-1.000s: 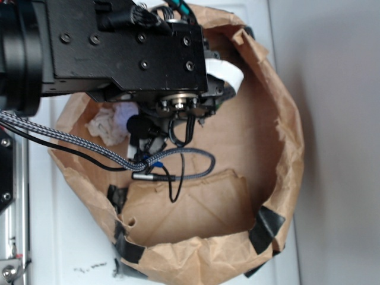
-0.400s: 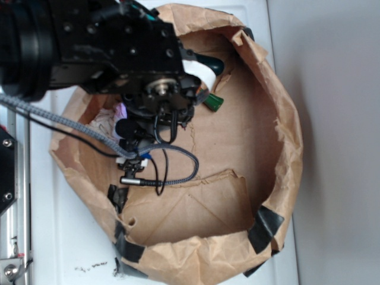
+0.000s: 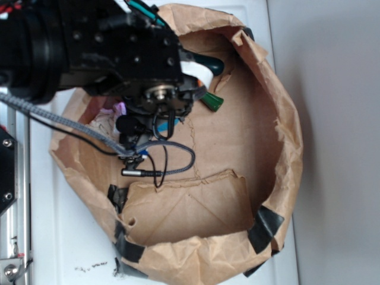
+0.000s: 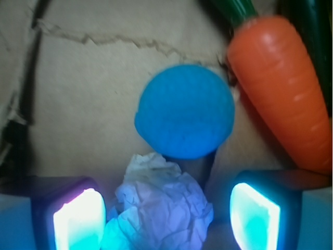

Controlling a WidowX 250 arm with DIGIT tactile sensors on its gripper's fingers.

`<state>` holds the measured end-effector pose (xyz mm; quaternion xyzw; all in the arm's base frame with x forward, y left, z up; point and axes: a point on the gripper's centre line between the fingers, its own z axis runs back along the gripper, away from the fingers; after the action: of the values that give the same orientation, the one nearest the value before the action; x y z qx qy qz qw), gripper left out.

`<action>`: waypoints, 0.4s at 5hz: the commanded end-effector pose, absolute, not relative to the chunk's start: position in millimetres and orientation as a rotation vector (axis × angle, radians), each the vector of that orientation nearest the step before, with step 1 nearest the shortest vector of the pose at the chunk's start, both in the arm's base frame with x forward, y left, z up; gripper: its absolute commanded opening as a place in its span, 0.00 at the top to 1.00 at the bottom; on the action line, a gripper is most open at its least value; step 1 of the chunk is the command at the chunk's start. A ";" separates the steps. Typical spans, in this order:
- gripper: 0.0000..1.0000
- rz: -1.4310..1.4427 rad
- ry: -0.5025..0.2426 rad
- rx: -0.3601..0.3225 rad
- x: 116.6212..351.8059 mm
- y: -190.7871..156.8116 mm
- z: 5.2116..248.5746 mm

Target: Grab the white paper.

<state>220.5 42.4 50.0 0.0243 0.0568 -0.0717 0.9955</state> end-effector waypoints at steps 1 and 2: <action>1.00 -0.087 0.075 0.184 221.8 40.6 31.5; 1.00 -0.059 0.053 0.184 225.3 42.6 37.7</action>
<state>216.7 44.4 26.6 0.0880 0.0535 -0.0312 0.9942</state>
